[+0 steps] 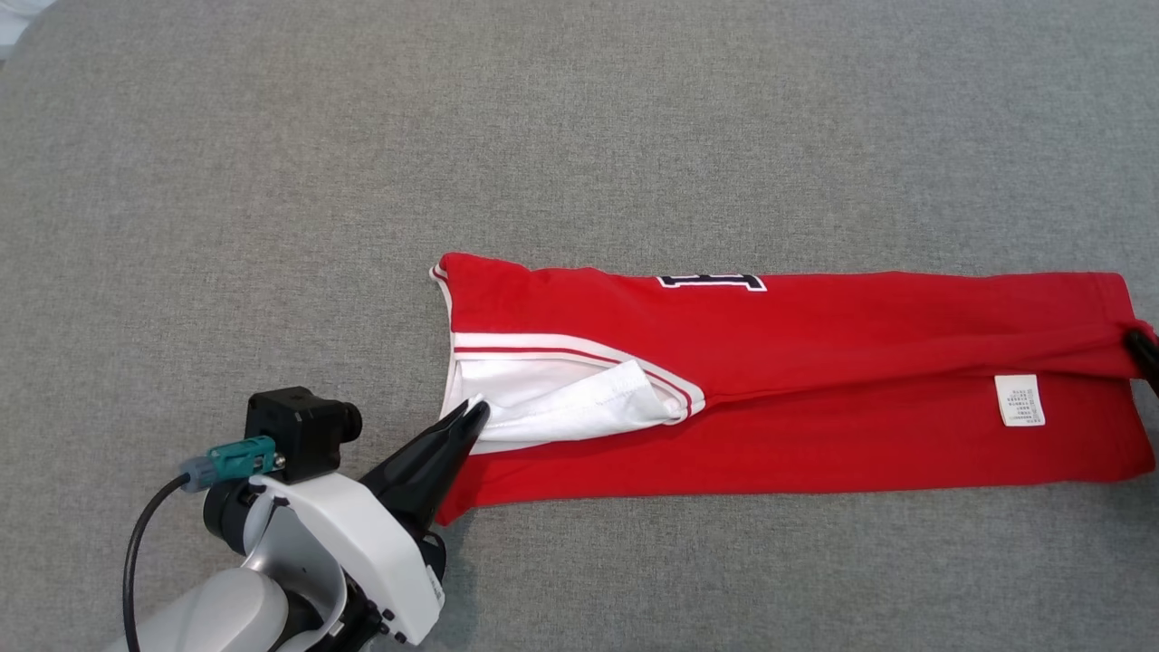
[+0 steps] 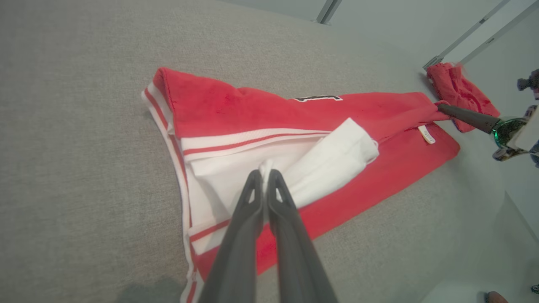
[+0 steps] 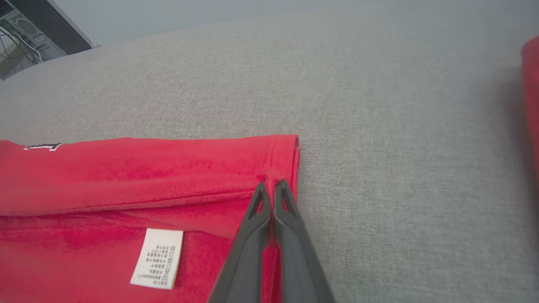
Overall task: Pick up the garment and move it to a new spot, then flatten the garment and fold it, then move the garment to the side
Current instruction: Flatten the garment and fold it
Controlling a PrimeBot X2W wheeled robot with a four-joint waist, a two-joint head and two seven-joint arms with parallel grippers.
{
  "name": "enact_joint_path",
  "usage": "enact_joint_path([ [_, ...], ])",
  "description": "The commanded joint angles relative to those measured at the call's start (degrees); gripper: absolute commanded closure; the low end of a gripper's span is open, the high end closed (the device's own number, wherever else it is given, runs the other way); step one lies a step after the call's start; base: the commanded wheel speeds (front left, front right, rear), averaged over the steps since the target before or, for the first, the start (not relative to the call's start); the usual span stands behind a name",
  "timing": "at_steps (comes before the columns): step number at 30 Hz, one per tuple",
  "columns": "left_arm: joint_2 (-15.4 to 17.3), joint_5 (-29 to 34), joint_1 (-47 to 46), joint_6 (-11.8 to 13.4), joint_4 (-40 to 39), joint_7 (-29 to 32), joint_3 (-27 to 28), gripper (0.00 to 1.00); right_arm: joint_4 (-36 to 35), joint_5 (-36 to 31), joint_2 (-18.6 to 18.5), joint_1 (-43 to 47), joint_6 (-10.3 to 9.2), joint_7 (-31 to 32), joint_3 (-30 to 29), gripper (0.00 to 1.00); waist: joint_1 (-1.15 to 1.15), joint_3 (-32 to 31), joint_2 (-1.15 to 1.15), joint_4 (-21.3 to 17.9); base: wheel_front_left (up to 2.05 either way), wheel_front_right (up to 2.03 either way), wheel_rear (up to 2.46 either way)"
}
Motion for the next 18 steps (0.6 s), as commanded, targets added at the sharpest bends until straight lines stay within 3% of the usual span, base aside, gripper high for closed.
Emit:
enact_joint_path([
  [1, 1.56, 0.01, -0.41, -0.22, -0.5, -0.35, 2.2, 1.0, -0.53, -0.57, -2.51, 2.83, 0.23, -1.0, -0.09, 1.0, 0.0, 0.03, 0.0, -0.05, 0.0, 0.0, 0.0],
  [16, -2.46, 0.3, -0.7, -2.84, 11.1, -2.73, 0.56, 1.0, 0.32, -2.48, 0.29, 6.22, 0.23, -0.76, -1.25, 1.0, 0.0, -0.28, 0.0, -0.82, 0.0, 0.0, 0.0],
  [17, -2.82, 0.52, -0.95, -3.02, 11.99, -2.8, 0.31, 0.96, 0.31, -2.56, 0.5, 6.26, 0.23, -0.61, -1.31, 1.0, 0.0, -0.24, 0.0, -0.88, 0.0, 0.0, 0.0],
  [18, -3.22, 0.75, -1.22, -3.17, 12.83, -2.97, 0.13, 0.89, 0.31, -2.6, 0.67, 6.28, 0.23, -0.46, -1.4, 0.88, 0.0, -0.22, 0.0, -0.92, 0.0, 0.0, 0.0],
])
